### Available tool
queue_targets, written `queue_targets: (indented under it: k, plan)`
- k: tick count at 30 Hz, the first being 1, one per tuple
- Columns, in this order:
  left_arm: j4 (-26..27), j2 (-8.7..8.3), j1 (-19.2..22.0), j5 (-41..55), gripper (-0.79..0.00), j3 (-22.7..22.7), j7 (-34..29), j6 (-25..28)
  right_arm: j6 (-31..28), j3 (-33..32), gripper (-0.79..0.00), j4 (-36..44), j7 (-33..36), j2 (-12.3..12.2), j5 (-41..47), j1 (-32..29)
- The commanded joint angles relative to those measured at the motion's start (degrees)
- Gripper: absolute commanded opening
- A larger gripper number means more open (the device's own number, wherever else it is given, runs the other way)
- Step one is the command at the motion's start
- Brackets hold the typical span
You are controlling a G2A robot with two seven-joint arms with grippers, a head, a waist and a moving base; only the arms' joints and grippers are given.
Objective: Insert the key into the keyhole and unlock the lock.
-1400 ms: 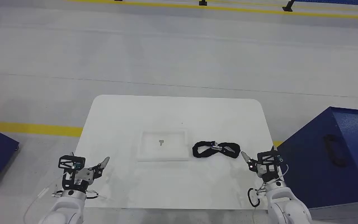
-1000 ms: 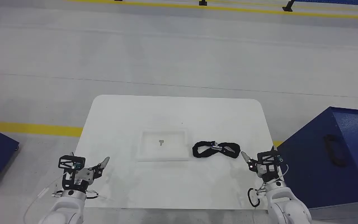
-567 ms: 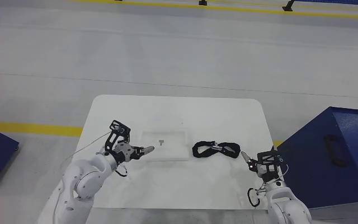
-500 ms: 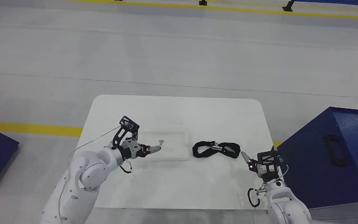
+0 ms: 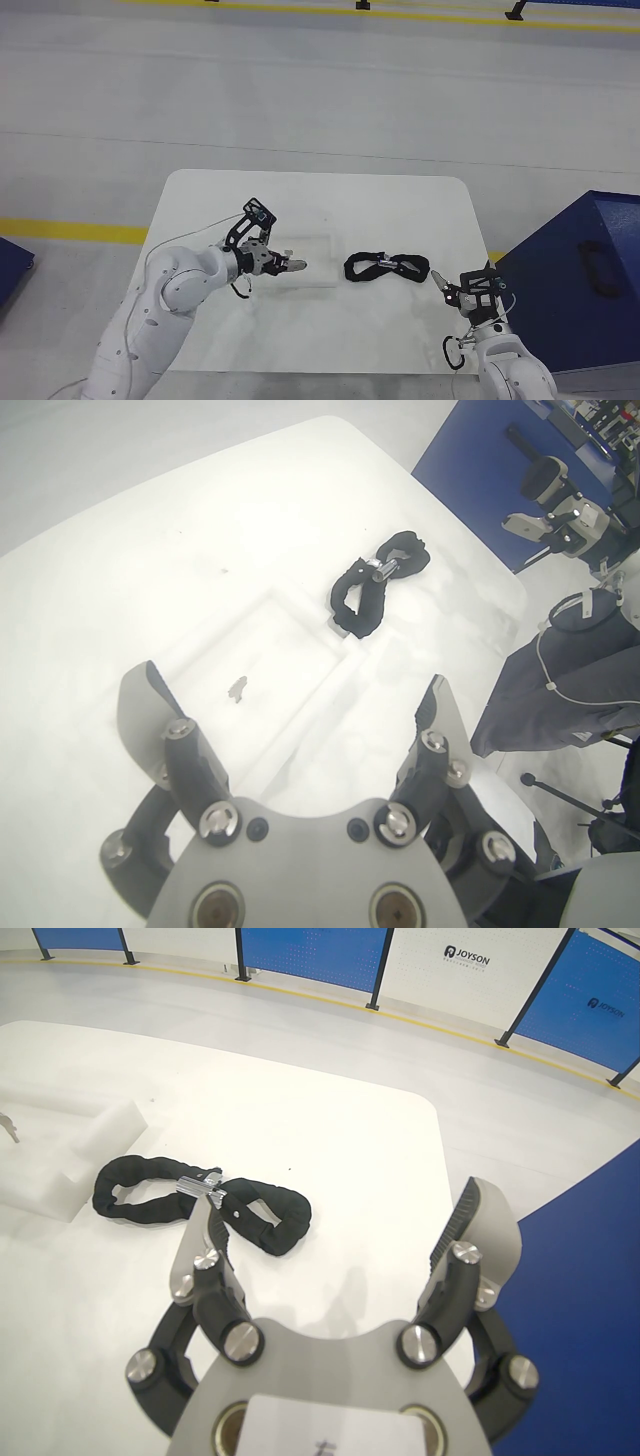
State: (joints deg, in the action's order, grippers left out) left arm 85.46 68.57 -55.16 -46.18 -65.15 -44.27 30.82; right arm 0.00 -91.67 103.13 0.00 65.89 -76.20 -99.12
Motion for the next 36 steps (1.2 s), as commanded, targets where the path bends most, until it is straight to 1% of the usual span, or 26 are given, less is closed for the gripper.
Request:
queue_targets:
  k: [1,3,4,6,7,8,10,11,12,13,14,16,17,18,21,25,27,31,36]
  plan:
    - [-1.02,0.15,3.18,-2.55,0.0,2.21,-5.38,3.25,0.0,0.0,0.0,0.0,0.0,0.0,0.0,0.0]
    - [-2.44,0.29,6.96,-3.0,0.0,3.23,-8.28,4.88,0.0,0.0,0.0,0.0,0.0,0.0,0.0,0.0]
    - [-4.25,0.58,9.84,-2.9,0.0,4.94,-11.07,6.44,0.0,0.0,0.0,0.0,0.0,0.0,0.0,0.0]
    - [-7.4,1.11,13.68,-2.05,0.0,7.28,-14.04,8.05,0.0,0.0,0.0,0.0,0.0,0.0,0.0,0.0]
    - [-10.82,1.72,16.74,-0.56,0.0,9.5,-15.82,9.92,0.0,0.0,0.0,0.0,0.0,0.0,0.0,0.0]
    - [-13.13,2.08,18.19,1.11,0.0,10.45,-16.47,10.49,0.0,0.0,0.0,0.0,0.0,0.0,0.0,0.0]
    - [-19.53,3.31,22.59,5.72,0.0,13.13,-17.55,11.6,0.0,0.0,0.0,0.0,0.0,0.0,0.0,0.0]
    - [-21.92,3.95,24.38,6.43,-0.086,15.01,-17.38,11.81,0.0,0.0,0.0,0.0,0.0,0.0,0.0,0.0]
    - [-24.18,4.6,26.03,5.94,-0.102,17.02,-17.55,11.63,0.0,0.0,0.0,0.0,0.0,0.0,0.0,0.0]
    - [-26.15,5.32,27.31,5.56,-0.188,18.82,-17.54,11.21,0.0,0.0,0.0,0.0,0.0,0.0,0.0,0.0]
    - [-27.89,6.07,28.34,5.42,-0.231,20.53,-17.3,10.81,0.0,0.0,0.0,0.0,0.0,0.0,0.0,0.0]
    - [-31.14,7.54,29.91,5.02,-0.292,23.76,-16.96,10.46,0.0,0.0,0.0,0.0,0.0,0.0,0.0,0.0]
    - [-32.76,8.23,30.69,4.98,-0.363,25.1,-16.93,10.25,0.0,0.0,0.0,0.0,0.0,0.0,0.0,0.0]
    - [-34.45,8.93,31.3,5.26,-0.4,26.37,-17.1,10.34,0.0,0.0,0.0,0.0,0.0,0.0,0.0,0.0]
    - [-39.0,10.8,33.43,5.44,-0.413,29.47,-17.9,10.79,0.0,0.0,0.0,0.0,0.0,0.0,0.0,0.0]
    - [-44.68,12.84,36.09,5.93,-0.431,32.08,-18.39,10.41,0.0,0.0,0.0,0.0,0.0,0.0,0.0,0.0]
    - [-46.54,13.71,36.97,5.72,-0.437,32.98,-17.69,10.31,0.0,0.0,0.0,0.0,0.0,0.0,0.0,0.0]
    - [-48.54,15.24,37.99,-0.01,-0.443,35.62,-13.85,6.74,0.0,0.0,0.0,0.0,0.0,0.0,0.0,0.0]
    - [-51.61,17.05,38.28,-1.55,-0.459,37.41,-11.14,6.73,0.0,0.0,0.0,0.0,0.0,0.0,0.0,0.0]
